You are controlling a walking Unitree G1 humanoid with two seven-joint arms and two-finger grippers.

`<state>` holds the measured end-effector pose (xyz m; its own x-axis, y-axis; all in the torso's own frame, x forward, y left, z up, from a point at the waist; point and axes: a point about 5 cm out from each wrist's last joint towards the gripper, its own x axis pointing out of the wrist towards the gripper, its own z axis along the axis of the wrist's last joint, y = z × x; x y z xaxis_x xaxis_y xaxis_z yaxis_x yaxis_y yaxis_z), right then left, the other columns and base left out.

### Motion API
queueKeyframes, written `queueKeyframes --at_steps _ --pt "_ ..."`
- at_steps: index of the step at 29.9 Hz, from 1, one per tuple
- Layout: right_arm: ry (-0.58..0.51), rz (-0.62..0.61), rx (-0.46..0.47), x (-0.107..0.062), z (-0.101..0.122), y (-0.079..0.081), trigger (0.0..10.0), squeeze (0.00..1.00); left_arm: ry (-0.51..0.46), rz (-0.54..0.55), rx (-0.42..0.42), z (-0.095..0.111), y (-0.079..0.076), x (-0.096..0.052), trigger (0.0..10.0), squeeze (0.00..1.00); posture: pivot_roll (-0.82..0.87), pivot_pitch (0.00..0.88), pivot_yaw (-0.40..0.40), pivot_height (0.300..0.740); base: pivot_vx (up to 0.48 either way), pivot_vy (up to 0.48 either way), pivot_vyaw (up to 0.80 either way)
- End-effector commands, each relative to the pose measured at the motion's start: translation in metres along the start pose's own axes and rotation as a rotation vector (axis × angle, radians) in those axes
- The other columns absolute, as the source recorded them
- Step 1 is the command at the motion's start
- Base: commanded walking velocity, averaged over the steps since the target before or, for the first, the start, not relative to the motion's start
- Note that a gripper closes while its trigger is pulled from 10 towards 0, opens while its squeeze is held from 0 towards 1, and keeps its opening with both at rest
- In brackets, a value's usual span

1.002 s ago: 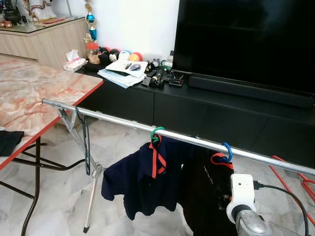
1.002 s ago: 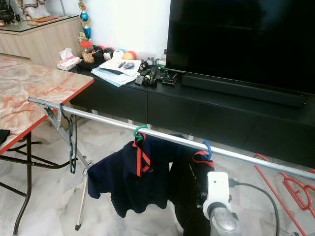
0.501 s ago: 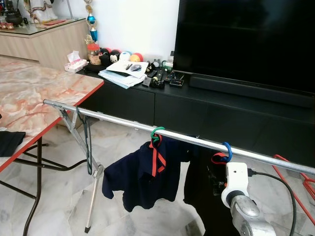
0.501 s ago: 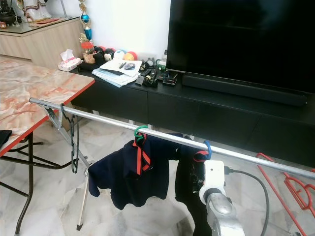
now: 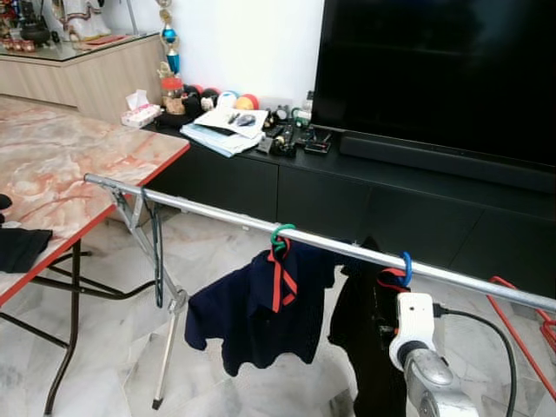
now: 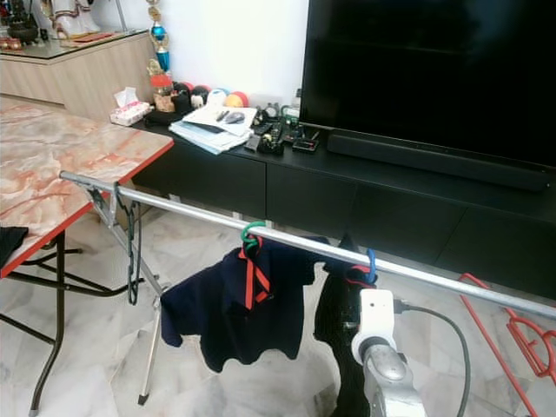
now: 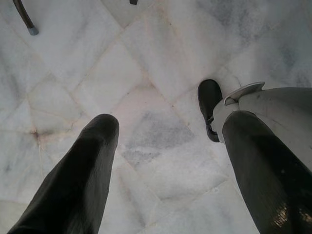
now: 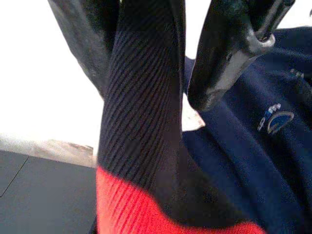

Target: Hang hanger

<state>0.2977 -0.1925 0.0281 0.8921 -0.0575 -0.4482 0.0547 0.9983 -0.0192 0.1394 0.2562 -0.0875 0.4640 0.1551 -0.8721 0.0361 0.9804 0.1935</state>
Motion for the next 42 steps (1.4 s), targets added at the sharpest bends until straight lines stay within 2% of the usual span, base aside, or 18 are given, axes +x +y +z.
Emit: queueKeyframes --at_steps 1,17,31,32,34,35,42 --pt "-0.021 -0.02 0.008 0.002 0.005 -0.004 0.0 0.0 0.008 0.0 0.006 0.0 -0.002 0.0 10.0 0.0 0.05 0.0 0.012 0.74 0.0 0.0 0.0" --pt "-0.049 0.001 0.036 0.003 0.002 -0.001 0.0 0.0 0.014 -0.017 0.015 -0.004 -0.02 0.001 10.0 0.0 0.05 0.0 0.012 0.74 0.0 0.0 0.0" --pt "-0.077 0.003 0.053 0.003 0.001 -0.001 0.0 0.0 0.03 -0.02 0.018 -0.013 -0.025 0.0 10.0 0.0 0.06 0.0 0.002 0.74 0.0 0.0 0.0" --pt "-0.161 -0.023 0.067 0.001 0.01 -0.004 0.0 0.0 0.031 -0.02 0.017 -0.013 -0.025 0.0 10.0 0.0 0.07 0.0 0.0 0.74 0.0 0.0 0.0" --pt "-0.199 -0.036 0.074 0.0 0.014 -0.005 0.0 0.0 0.031 -0.019 0.017 -0.013 -0.025 0.0 10.0 0.0 0.07 0.0 0.0 0.74 0.0 0.0 0.0" --pt "-0.273 -0.061 0.1 -0.003 0.024 -0.009 0.0 0.0 0.031 -0.018 0.016 -0.013 -0.024 0.0 10.0 0.0 0.06 0.0 0.0 0.74 0.0 0.0 0.0" --pt "-0.388 -0.067 0.12 -0.014 0.03 -0.011 0.0 0.0 0.036 -0.019 0.02 -0.015 -0.024 0.0 10.0 0.0 0.05 0.0 -0.003 0.74 0.0 0.0 0.0"
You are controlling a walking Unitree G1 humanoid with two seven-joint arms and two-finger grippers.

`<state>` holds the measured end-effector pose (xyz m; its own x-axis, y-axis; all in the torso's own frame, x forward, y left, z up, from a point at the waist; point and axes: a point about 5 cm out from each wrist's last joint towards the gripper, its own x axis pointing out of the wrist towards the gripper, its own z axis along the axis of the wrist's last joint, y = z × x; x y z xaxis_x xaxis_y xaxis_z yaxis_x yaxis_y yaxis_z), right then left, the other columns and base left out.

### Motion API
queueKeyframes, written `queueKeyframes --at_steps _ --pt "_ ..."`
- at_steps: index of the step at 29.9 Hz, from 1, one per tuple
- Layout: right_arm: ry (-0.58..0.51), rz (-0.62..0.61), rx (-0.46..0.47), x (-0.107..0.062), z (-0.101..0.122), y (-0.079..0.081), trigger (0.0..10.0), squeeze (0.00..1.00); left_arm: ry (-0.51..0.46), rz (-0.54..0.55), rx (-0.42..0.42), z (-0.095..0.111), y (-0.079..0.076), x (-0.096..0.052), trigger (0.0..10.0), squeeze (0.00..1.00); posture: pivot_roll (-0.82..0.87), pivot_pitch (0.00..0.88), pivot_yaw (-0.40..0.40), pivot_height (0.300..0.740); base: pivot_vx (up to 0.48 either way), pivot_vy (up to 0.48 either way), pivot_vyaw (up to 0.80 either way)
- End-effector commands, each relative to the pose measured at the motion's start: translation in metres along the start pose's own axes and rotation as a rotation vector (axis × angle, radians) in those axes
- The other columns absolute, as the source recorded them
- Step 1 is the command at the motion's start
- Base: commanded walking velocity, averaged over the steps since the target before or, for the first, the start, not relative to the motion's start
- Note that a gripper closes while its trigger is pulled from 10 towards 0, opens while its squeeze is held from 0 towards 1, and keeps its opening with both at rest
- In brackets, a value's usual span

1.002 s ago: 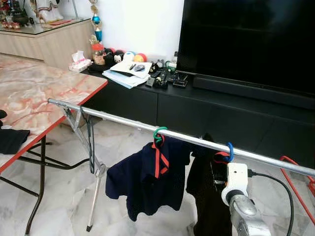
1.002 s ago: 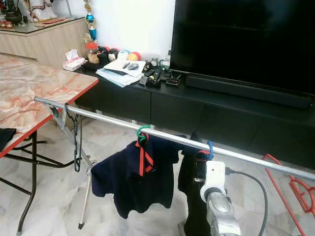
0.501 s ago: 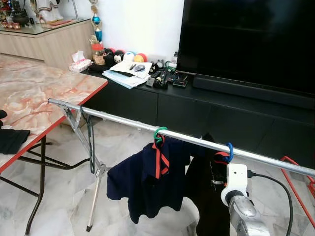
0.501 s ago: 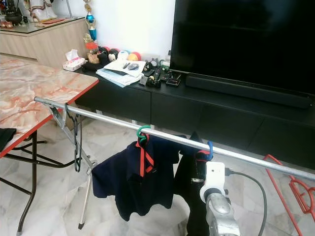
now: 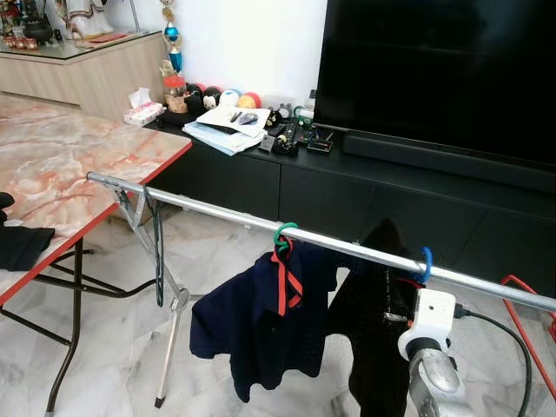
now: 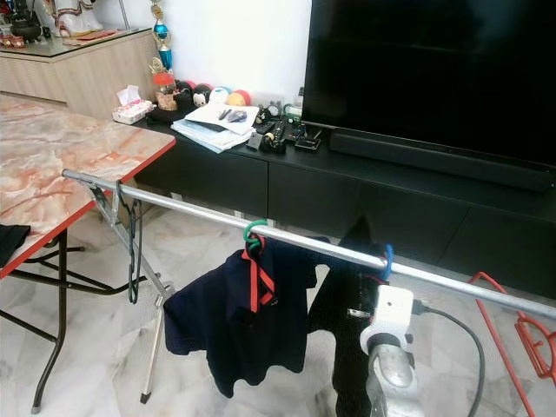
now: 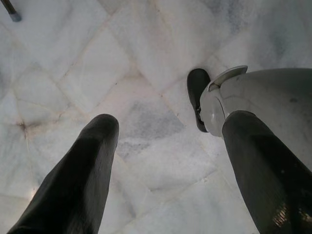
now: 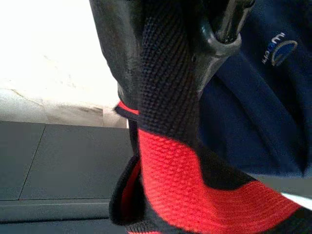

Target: Hang hanger

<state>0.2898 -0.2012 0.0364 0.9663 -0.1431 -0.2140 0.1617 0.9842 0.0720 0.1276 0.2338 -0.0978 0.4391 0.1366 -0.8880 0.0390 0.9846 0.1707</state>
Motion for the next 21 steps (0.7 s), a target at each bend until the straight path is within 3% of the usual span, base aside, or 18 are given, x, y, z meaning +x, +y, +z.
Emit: queueKeyframes --at_steps 1,5,10,15,19,21 --pt "-0.136 0.013 0.004 0.003 0.026 0.001 0.0 0.0 0.009 0.003 0.028 -0.003 0.0 0.0 10.0 0.0 0.05 0.0 -0.003 0.74 0.0 0.0 0.0" --pt "-0.132 -0.008 -0.009 -0.006 0.019 -0.003 0.0 0.0 0.011 0.002 0.029 -0.004 0.0 -0.001 10.0 0.0 0.06 0.0 -0.01 0.74 0.0 0.0 0.0" --pt "-0.055 -0.033 -0.037 -0.029 -0.006 -0.012 0.0 0.0 0.015 0.001 0.031 -0.005 0.0 -0.001 10.0 0.0 0.05 0.0 -0.013 0.74 0.0 0.0 0.0" --pt "0.063 -0.091 -0.104 -0.063 -0.038 -0.034 0.0 0.0 0.016 -0.005 0.04 -0.005 0.0 -0.001 10.0 0.0 0.04 0.0 -0.011 0.74 0.0 0.0 0.0" --pt "0.086 -0.104 -0.128 -0.068 -0.042 -0.04 0.0 0.0 0.017 -0.005 0.041 -0.005 0.0 -0.001 10.0 0.0 0.04 0.0 -0.012 0.74 0.0 0.0 0.0" --pt "0.2 -0.115 -0.229 -0.072 -0.059 -0.052 0.0 0.0 0.018 -0.007 0.045 -0.006 -0.001 -0.001 10.0 0.0 0.04 0.0 -0.016 0.74 0.0 0.0 0.0"
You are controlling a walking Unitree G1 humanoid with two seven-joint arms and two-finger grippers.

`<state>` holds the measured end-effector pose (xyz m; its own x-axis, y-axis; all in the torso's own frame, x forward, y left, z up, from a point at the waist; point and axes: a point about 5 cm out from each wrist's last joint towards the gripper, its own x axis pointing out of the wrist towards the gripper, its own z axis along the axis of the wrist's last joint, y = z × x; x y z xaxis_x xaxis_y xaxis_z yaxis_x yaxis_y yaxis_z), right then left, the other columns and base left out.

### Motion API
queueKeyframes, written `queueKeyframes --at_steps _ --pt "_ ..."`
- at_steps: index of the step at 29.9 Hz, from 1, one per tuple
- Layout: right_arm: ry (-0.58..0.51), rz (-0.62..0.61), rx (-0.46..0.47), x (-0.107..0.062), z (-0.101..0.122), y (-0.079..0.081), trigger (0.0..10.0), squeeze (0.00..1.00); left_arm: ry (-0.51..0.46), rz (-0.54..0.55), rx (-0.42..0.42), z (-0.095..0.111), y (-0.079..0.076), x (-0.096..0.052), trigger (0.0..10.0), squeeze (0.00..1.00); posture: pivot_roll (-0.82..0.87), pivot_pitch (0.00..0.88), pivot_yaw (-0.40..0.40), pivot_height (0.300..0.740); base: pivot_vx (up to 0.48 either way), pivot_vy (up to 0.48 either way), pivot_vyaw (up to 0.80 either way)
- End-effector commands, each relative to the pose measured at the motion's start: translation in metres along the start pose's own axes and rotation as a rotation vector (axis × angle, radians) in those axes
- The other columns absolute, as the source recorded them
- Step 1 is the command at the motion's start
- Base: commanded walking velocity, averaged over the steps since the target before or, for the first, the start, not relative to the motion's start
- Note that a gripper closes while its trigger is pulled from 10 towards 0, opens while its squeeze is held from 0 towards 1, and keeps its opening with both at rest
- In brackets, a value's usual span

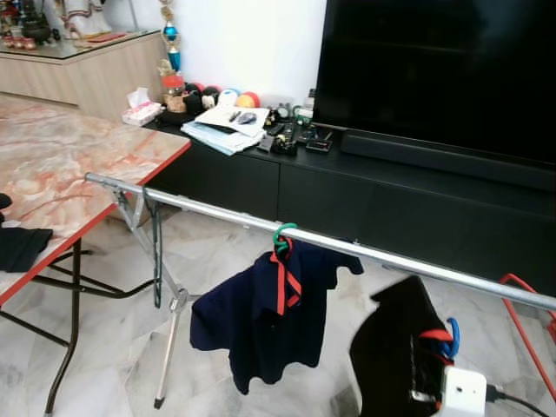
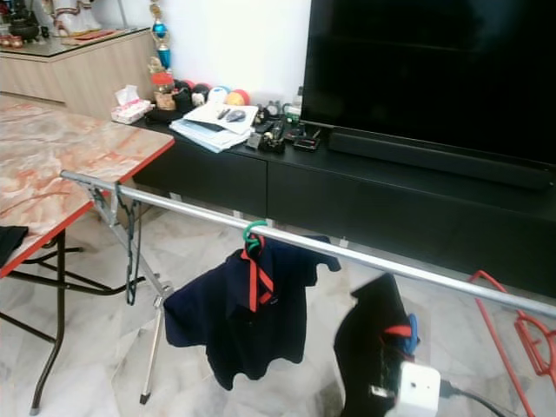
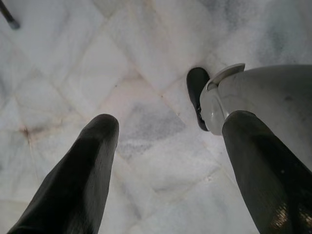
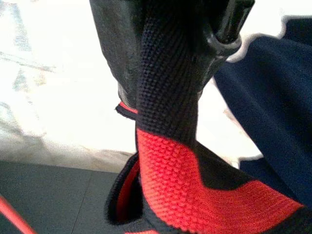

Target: Hang hanger

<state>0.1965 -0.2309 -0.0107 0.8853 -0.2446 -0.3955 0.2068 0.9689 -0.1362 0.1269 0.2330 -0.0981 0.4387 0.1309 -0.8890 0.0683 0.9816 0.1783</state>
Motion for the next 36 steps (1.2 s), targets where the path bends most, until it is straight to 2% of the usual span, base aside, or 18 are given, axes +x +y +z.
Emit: queueKeyframes --at_steps 1,3,7,8,9,10,11,14,20,30,36 --pt "0.018 -0.009 -0.055 0.003 0.0 -0.006 0.0 0.0 0.018 -0.002 0.016 -0.006 0.0 -0.001 10.0 0.0 0.04 0.0 -0.016 0.74 0.0 0.0 0.0" --pt "0.08 -0.016 -0.074 0.004 -0.01 -0.01 0.0 0.0 0.018 0.001 0.01 -0.006 0.001 -0.001 10.0 0.0 0.03 0.0 -0.019 0.74 0.0 0.0 0.0" --pt "0.178 -0.002 -0.032 0.007 -0.029 -0.008 0.0 0.0 0.02 0.003 0.004 -0.007 0.001 -0.001 10.0 0.0 0.04 0.0 -0.021 0.74 0.0 0.0 0.0" --pt "0.202 0.038 -0.016 0.009 -0.034 0.0 2.7 0.0 0.02 0.002 0.002 -0.007 0.001 -0.001 10.0 0.0 0.04 0.0 -0.014 0.74 0.0 0.0 0.0" --pt "0.202 0.038 -0.016 0.009 -0.034 0.0 2.7 0.0 0.02 0.002 0.002 -0.007 0.001 -0.001 10.0 0.0 0.04 0.0 -0.014 0.74 0.0 0.0 0.0" --pt "0.238 0.07 -0.029 0.01 -0.041 0.008 8.0 0.0 0.02 0.002 0.006 -0.007 0.002 -0.001 10.0 0.0 0.04 0.0 -0.006 0.74 0.0 0.0 0.0" --pt "0.269 0.073 -0.025 0.01 -0.046 0.011 10.0 0.0 0.021 0.004 0.006 -0.007 0.003 -0.001 10.0 0.0 0.04 0.0 -0.003 0.74 0.0 0.0 0.0" --pt "0.377 0.085 0.02 0.007 -0.062 0.02 10.0 0.0 0.011 0.02 -0.007 -0.004 0.007 -0.001 10.0 0.0 0.04 0.0 0.006 0.74 0.0 0.0 0.0" --pt "0.511 0.104 0.032 -0.006 -0.083 0.024 10.0 0.0 0.013 0.024 0.0 -0.004 0.01 -0.001 10.0 0.0 0.04 0.0 0.025 0.74 0.0 0.0 0.0" --pt "0.522 0.092 0.044 -0.008 -0.087 0.015 10.0 0.0 0.022 0.034 -0.008 -0.009 0.013 -0.003 10.0 0.0 0.05 0.0 0.019 0.74 0.0 0.0 0.0" --pt "0.546 0.082 0.02 -0.01 -0.09 0.013 10.0 0.0 0.022 0.036 -0.014 -0.009 0.013 -0.003 10.0 0.0 0.05 0.0 0.012 0.74 0.0 0.0 0.0"
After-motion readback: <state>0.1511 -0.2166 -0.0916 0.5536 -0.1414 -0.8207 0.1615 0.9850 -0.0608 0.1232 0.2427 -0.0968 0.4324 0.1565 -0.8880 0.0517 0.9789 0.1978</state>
